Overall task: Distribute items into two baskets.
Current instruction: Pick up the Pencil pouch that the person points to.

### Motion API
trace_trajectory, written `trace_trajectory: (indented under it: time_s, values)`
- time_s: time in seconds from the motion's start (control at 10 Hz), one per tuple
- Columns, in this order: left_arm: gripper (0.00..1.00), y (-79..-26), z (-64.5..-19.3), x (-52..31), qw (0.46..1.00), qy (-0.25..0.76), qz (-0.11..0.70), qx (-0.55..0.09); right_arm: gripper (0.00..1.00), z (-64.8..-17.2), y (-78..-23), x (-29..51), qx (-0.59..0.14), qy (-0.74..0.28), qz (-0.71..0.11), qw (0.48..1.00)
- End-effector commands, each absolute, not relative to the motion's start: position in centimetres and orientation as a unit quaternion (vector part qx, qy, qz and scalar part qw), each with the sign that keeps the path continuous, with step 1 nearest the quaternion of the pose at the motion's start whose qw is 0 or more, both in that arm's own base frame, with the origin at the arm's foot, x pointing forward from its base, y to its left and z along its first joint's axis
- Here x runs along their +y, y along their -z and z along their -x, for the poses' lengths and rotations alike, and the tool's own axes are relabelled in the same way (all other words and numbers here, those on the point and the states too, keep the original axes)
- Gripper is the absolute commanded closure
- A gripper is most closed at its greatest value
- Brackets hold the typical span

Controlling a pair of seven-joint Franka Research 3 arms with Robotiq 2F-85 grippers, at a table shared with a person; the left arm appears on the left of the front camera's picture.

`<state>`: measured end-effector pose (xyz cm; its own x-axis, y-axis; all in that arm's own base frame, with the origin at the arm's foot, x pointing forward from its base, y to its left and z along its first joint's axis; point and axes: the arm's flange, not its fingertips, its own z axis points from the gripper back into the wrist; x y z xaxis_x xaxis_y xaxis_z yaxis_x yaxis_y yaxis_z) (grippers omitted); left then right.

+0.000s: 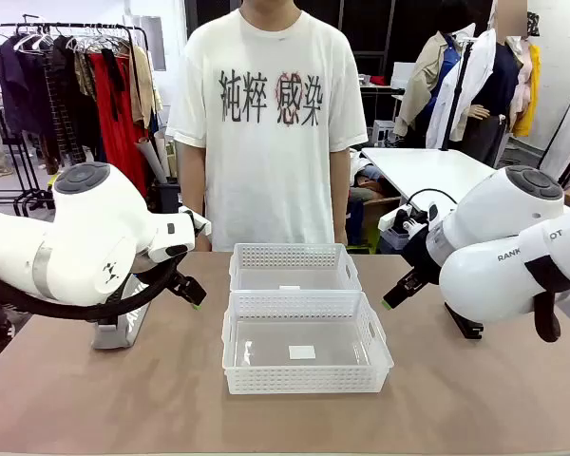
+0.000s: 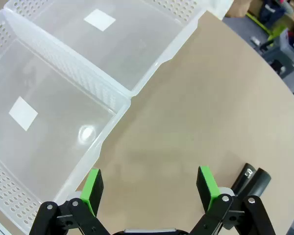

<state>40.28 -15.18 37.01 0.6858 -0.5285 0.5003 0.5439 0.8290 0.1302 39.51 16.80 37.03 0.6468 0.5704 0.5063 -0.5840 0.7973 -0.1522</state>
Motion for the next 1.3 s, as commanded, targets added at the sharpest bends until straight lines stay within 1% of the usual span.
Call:
trace_trajectory:
  time_s: [0.0,1.2]
  values:
    - [0.00,-37.04,-40.27,-15.18,0.918,0.292,0.014,-0.268,0.00,-39.51,-37.03,16.80,-0.275,-0.318,-0.012,0.907]
    - [0.00,-37.04,-40.27,-15.18,0.918,0.292,0.014,-0.268,0.00,-39.51,-37.03,16.80,-0.275,-0.318,-0.012,0.907]
